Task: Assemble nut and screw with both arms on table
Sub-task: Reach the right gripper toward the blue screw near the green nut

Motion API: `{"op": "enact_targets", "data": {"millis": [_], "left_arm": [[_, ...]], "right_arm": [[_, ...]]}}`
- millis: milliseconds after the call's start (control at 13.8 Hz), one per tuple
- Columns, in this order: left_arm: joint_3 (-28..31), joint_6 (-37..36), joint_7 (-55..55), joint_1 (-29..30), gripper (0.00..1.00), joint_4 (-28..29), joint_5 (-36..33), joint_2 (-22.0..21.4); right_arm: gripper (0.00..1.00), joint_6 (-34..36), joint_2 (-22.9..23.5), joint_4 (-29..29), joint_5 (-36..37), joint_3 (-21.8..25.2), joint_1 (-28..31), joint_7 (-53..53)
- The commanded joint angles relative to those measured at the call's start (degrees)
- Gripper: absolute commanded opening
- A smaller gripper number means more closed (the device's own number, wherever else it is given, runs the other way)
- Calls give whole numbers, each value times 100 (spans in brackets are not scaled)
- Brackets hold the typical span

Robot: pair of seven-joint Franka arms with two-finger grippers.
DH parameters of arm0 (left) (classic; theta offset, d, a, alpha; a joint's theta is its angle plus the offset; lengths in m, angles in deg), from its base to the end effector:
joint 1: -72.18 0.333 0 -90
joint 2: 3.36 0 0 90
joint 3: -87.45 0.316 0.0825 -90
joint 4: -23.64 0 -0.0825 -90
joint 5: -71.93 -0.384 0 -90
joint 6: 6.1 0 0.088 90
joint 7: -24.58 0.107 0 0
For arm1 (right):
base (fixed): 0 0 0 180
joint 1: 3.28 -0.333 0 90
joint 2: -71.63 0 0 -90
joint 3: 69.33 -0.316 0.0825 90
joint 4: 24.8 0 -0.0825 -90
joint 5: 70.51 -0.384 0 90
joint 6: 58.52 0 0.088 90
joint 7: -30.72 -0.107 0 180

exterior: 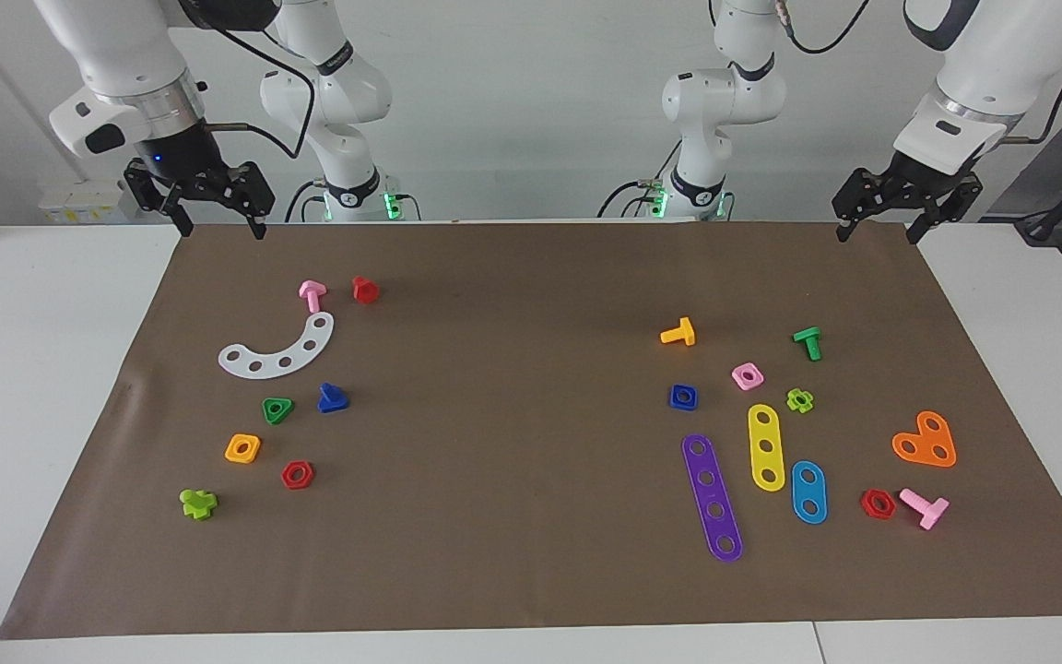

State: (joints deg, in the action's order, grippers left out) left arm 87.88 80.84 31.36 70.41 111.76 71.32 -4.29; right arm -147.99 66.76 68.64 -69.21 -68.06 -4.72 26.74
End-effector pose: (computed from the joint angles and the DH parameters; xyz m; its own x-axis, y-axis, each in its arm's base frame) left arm 0.5443 -0.0115 0.6441 0.9900 -0.1407 -0.0056 -0.1407 -0.9900 -0.0099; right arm 0.5269 -0.0014 0.6413 0.9976 -0.0666 0.0171 -0.0669 -0.9976 0.0197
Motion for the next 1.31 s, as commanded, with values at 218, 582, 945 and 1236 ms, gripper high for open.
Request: {"op": "enact_targets", "data": {"millis": [218,582,945,1236], "left_arm": [[-35,-37,-28,62,100,144,-18,-144],[-52,-37,-28,62,100,144,-18,-144],[-52,-37,-28,62,100,144,-18,-144],[-35,-37,-28,62,100,144,-18,-144]], "right_arm": [[100,-228,21,174,-51,-21,21,222],[100,-710,162,499,-51,-21,21,503],[100,-1905,469,1351,-183,-30,-199,565],[100,-2653,654,1887,-183,-30,-366,582]]}}
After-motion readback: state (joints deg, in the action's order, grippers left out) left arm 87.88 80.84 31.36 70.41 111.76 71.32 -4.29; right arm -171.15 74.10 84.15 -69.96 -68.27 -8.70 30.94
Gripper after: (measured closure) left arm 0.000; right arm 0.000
